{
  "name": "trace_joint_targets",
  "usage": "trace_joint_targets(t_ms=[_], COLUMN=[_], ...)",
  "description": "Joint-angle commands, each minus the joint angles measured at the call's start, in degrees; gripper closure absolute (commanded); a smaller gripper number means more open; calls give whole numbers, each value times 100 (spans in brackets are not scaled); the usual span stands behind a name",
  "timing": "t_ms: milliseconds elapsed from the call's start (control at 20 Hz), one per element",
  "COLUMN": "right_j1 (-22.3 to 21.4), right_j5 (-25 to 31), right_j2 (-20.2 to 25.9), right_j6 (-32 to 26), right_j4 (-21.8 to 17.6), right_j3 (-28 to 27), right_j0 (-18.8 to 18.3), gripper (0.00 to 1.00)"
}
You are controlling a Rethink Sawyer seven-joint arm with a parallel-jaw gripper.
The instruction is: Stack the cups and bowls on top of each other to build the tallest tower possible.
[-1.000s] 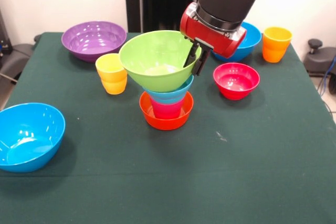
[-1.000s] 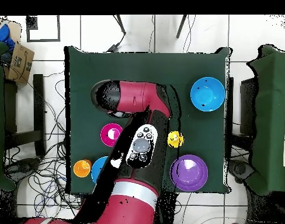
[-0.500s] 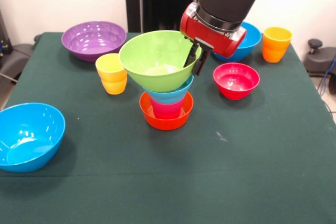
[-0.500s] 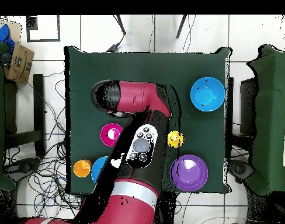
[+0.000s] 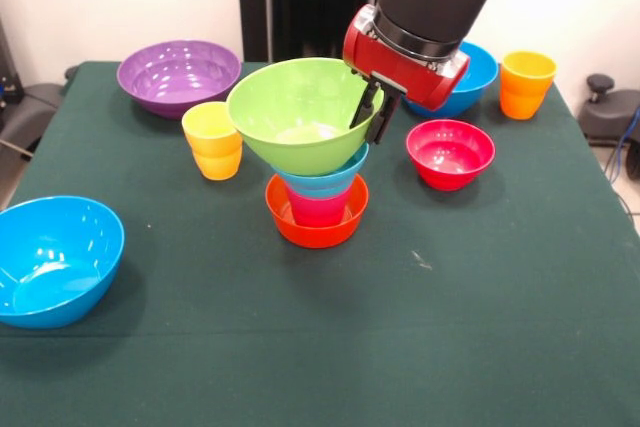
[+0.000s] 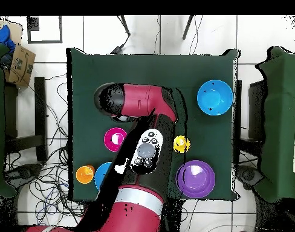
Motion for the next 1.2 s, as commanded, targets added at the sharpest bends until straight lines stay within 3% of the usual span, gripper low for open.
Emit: trace_joint_targets(t_ms=[50,1200], right_j1=[-83,-83], right_j5=[185,392], right_j2=[425,440], right_j6=[670,693], right_j4=[131,179], right_j3=[193,163], right_j0=[53,80], gripper=[100,100])
